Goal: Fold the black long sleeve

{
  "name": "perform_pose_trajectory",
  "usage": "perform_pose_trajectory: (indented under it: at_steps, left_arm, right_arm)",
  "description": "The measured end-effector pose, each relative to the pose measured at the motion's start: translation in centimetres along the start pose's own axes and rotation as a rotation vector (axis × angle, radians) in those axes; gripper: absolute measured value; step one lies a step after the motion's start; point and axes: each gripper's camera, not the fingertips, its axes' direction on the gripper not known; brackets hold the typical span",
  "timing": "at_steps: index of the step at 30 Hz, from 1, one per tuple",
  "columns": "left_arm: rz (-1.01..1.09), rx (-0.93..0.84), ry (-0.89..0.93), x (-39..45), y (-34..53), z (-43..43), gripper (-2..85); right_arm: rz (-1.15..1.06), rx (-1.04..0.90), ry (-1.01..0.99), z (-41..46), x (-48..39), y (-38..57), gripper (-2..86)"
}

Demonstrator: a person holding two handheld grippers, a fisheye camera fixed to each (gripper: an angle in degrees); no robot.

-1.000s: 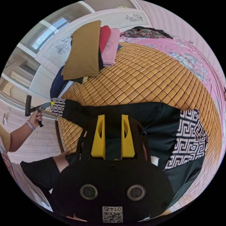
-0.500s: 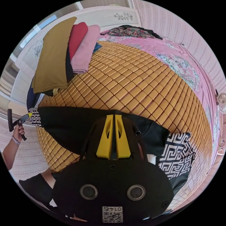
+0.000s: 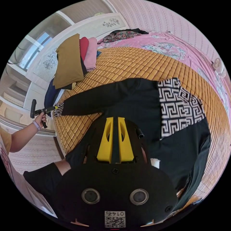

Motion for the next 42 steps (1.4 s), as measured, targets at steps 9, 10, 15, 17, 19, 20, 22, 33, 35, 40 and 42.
perform_pose_trajectory:
  at_steps: [9,10,15,17,19,20,22,33,35,40,42]
  left_arm:
    - [0.62,0.264,0.583,19.7,1.0,-9.2,-0.7]
    - [0.673,0.256,0.636,21.5,1.4,-9.4,-0.6]
    - [1.036,-0.059,1.073,37.8,10.6,-6.9,4.3]
    - [1.028,-0.243,1.104,40.8,14.3,-3.6,5.9]
    - [1.035,-0.447,1.065,42.7,17.5,0.1,6.3]
    - [1.059,-0.523,0.995,43.2,19.1,1.9,6.3]
    - [1.11,-0.573,0.862,43.4,20.6,3.6,6.1]
    - [0.912,-0.294,0.316,44.0,12.2,5.9,5.9]
    - [0.886,-0.236,0.264,44.3,10.5,5.8,6.1]
    - [0.883,-0.166,0.19,45.6,8.2,5.6,6.5]
    - [0.896,-0.169,0.175,46.5,8.2,5.9,7.0]
  right_arm:
    - [0.225,-0.004,-0.13,-4.7,4.0,9.8,3.2]
    - [0.253,0.017,-0.145,-5.8,4.6,10.8,3.3]
    - [0.384,0.075,-0.142,-10.0,7.1,16.0,3.9]
    - [0.461,0.016,-0.068,-10.5,8.5,19.7,4.1]
    - [0.541,-0.059,-0.006,-10.4,9.6,22.8,4.2]
    - [0.602,-0.087,0.013,-10.6,10.2,24.8,4.2]
    - [0.685,-0.087,0.032,-11.1,10.8,27.5,4.2]
    - [0.405,-0.128,0.083,-7.9,5.3,27.1,6.4]
    - [0.363,-0.21,0.152,-5.8,4.6,26.6,4.8]
    - [0.395,-0.175,0.178,-7.7,4.6,26.6,1.3]
    - [0.396,-0.141,0.219,-9.3,3.9,27.0,1.0]
